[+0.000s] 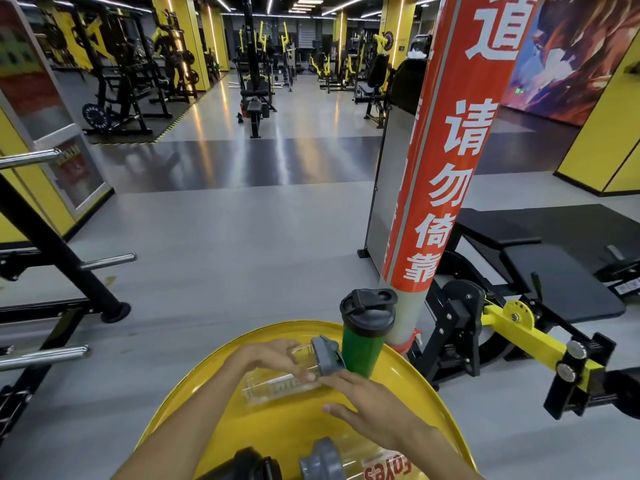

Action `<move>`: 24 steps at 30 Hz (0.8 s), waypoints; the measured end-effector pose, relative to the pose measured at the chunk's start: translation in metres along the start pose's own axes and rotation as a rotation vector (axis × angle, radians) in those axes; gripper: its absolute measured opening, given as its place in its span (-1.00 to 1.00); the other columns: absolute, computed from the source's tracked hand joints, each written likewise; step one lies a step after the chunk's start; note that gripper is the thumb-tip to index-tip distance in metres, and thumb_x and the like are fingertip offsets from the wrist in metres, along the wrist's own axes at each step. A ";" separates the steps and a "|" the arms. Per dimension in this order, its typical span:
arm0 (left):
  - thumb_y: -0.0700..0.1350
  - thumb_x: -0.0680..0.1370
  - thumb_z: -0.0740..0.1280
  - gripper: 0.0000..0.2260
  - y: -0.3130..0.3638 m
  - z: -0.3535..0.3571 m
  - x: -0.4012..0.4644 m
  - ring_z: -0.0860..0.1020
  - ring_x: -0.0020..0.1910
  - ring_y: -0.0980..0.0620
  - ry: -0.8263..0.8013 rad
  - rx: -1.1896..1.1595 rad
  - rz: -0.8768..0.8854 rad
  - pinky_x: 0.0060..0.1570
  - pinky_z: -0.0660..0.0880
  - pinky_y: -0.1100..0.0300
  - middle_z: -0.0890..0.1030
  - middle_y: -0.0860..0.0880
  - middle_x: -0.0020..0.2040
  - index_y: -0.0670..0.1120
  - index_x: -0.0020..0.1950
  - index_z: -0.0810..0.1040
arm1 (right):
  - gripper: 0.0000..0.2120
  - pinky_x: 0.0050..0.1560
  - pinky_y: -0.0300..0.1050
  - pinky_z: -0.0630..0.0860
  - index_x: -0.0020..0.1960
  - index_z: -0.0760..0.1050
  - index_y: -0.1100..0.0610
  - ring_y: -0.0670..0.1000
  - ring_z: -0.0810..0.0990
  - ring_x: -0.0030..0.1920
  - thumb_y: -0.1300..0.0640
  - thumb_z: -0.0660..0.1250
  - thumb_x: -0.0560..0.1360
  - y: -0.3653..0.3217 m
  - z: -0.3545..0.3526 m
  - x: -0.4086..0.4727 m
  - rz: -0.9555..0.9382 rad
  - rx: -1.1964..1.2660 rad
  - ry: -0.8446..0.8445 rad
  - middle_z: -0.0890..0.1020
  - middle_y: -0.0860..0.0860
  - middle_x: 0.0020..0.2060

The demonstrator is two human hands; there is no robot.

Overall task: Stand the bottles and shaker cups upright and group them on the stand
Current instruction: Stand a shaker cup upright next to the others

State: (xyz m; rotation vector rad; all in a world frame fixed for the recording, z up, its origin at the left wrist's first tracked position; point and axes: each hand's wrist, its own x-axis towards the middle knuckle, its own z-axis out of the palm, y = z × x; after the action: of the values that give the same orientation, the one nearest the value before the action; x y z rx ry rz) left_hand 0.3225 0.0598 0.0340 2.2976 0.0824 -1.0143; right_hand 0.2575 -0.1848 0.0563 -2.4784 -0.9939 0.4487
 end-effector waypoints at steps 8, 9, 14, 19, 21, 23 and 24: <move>0.16 0.17 0.65 -0.20 -0.005 0.019 -0.004 0.54 0.20 -0.02 0.229 0.029 0.053 0.16 0.56 0.04 0.52 -0.01 0.24 -0.11 0.30 0.47 | -0.53 0.21 -0.08 0.48 0.49 0.27 -0.11 -0.07 0.46 0.31 -0.23 0.09 0.63 0.000 0.000 0.000 -0.006 -0.030 -0.001 0.43 -0.15 0.35; 0.15 0.15 0.66 -0.18 -0.008 0.020 -0.006 0.53 0.19 -0.02 0.275 0.012 0.076 0.14 0.57 0.03 0.50 -0.01 0.24 -0.10 0.30 0.46 | -0.54 0.21 -0.07 0.48 0.48 0.27 -0.13 -0.08 0.45 0.30 -0.23 0.08 0.63 -0.001 -0.002 -0.001 -0.013 -0.030 0.005 0.43 -0.15 0.35; 0.02 0.14 0.70 -0.10 -0.016 0.014 -0.015 0.44 0.32 0.05 0.435 -0.203 0.195 0.20 0.51 0.12 0.46 0.05 0.33 -0.07 0.37 0.34 | -0.54 0.20 -0.08 0.46 0.49 0.26 -0.13 -0.06 0.46 0.28 -0.24 0.05 0.64 -0.006 -0.008 -0.003 -0.023 -0.039 0.048 0.44 -0.13 0.32; -0.12 0.20 0.72 -0.25 -0.007 0.007 -0.025 0.58 -0.01 0.11 0.634 -0.460 0.323 -0.18 0.57 0.25 0.55 0.00 0.14 -0.09 0.22 0.35 | -0.52 0.18 -0.15 0.44 0.50 0.26 -0.12 -0.10 0.45 0.28 -0.26 0.04 0.64 -0.009 -0.009 -0.002 -0.034 -0.022 0.066 0.43 -0.17 0.32; -0.16 0.21 0.72 -0.26 -0.005 0.010 -0.026 0.62 0.05 0.13 0.673 -0.577 0.379 -0.09 0.60 0.24 0.57 0.01 0.18 -0.04 0.24 0.37 | -0.52 0.18 -0.16 0.44 0.50 0.26 -0.13 -0.10 0.45 0.29 -0.26 0.04 0.63 -0.010 -0.009 -0.001 -0.039 -0.020 0.065 0.42 -0.18 0.32; -0.16 0.19 0.73 -0.22 -0.007 0.016 -0.024 0.61 0.14 0.16 0.677 -0.640 0.424 0.05 0.60 0.18 0.58 0.03 0.22 0.01 0.29 0.41 | -0.52 0.17 -0.15 0.44 0.49 0.26 -0.13 -0.10 0.45 0.28 -0.26 0.04 0.63 -0.010 -0.009 -0.001 -0.044 -0.018 0.065 0.43 -0.18 0.32; -0.20 0.18 0.73 -0.22 -0.009 0.020 -0.023 0.60 0.15 0.16 0.673 -0.653 0.433 0.06 0.59 0.19 0.60 0.03 0.22 0.00 0.30 0.43 | -0.54 0.17 -0.15 0.44 0.49 0.27 -0.14 -0.10 0.46 0.27 -0.25 0.05 0.64 -0.010 -0.009 -0.002 -0.047 -0.019 0.064 0.43 -0.18 0.32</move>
State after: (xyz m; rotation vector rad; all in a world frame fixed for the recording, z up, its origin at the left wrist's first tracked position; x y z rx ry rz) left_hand 0.2910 0.0599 0.0351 1.8230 0.1530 0.0454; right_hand 0.2545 -0.1817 0.0697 -2.4649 -1.0324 0.3439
